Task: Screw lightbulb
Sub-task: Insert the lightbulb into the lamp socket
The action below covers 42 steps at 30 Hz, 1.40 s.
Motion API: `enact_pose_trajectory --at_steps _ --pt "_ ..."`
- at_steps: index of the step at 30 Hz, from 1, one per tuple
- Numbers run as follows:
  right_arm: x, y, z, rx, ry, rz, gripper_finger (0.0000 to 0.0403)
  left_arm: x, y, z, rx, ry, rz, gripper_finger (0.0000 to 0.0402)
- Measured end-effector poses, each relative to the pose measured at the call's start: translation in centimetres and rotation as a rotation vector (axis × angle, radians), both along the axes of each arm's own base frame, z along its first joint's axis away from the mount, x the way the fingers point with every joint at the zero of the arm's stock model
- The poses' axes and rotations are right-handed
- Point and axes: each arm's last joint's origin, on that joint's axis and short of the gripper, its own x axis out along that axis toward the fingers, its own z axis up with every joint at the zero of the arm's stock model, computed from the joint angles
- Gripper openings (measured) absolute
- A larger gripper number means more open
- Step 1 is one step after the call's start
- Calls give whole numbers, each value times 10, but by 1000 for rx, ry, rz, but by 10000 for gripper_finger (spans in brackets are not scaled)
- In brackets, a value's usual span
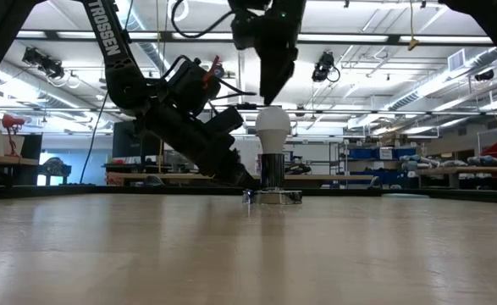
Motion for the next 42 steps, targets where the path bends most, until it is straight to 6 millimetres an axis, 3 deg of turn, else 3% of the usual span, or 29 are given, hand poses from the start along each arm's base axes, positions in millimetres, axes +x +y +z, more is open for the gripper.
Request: enact_pose_trajectory --at_steps 5,14,19,23,26,29,37,42 --pt "-2 0 -3 -75 56 280 322 0 0 0 0 0 0 0" --pt "-1 -11 -27 -18 58 258 295 0 0 0 0 2 0 0" --pt "-3 -12 -32 25 57 96 262 0 0 0 0 2 0 0" --pt "-5 -12 -36 77 54 -159 234 0 0 0 -1 2 0 0" --pt "-5 -13 -38 125 47 -383 230 0 0 0 -1 2 0 0" --pt "-4 -10 -39 145 38 -465 235 0 0 0 -1 2 0 0" --pt "3 3 -27 48 28 -192 281 0 0 0 -1 4 0 0" --pt "3 8 -5 -43 4 15 309 0 0 0 -1 4 0 0"
